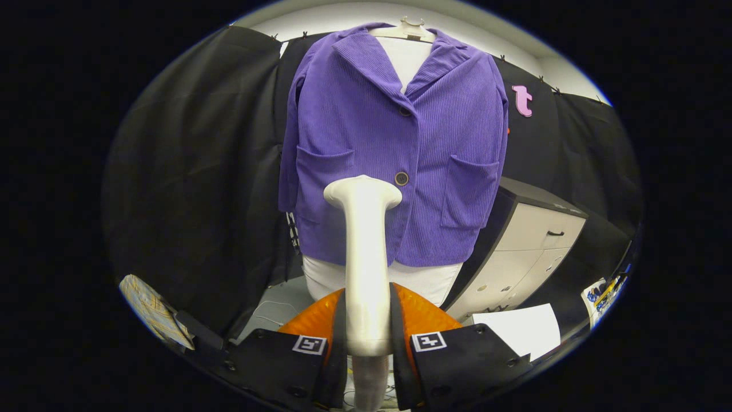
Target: Iron the clothes twice with a garment steamer, once on the left side and once on the right side.
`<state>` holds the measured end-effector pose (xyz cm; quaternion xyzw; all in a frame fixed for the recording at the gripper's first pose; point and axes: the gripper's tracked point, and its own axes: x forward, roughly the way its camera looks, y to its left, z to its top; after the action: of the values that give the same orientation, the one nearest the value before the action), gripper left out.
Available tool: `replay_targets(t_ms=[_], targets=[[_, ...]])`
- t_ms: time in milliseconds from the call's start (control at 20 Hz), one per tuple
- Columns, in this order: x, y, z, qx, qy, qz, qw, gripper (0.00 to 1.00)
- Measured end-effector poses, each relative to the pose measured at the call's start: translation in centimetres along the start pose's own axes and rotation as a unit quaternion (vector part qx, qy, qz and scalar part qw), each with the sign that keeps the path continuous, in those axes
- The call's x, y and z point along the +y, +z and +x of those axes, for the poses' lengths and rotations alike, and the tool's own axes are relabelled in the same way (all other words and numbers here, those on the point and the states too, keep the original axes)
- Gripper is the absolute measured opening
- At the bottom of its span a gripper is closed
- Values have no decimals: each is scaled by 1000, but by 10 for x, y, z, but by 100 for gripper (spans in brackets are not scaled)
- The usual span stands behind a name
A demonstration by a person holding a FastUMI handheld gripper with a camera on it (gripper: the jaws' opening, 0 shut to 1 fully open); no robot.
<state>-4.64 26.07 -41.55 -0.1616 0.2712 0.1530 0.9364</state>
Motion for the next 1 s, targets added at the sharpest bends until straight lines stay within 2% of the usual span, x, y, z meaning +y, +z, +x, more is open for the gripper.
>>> replay_targets(t_ms=[750,1000], targets=[[-2,-82,4,71,3,1,997,41],[-5,-93,1,80,6,7,997,41]])
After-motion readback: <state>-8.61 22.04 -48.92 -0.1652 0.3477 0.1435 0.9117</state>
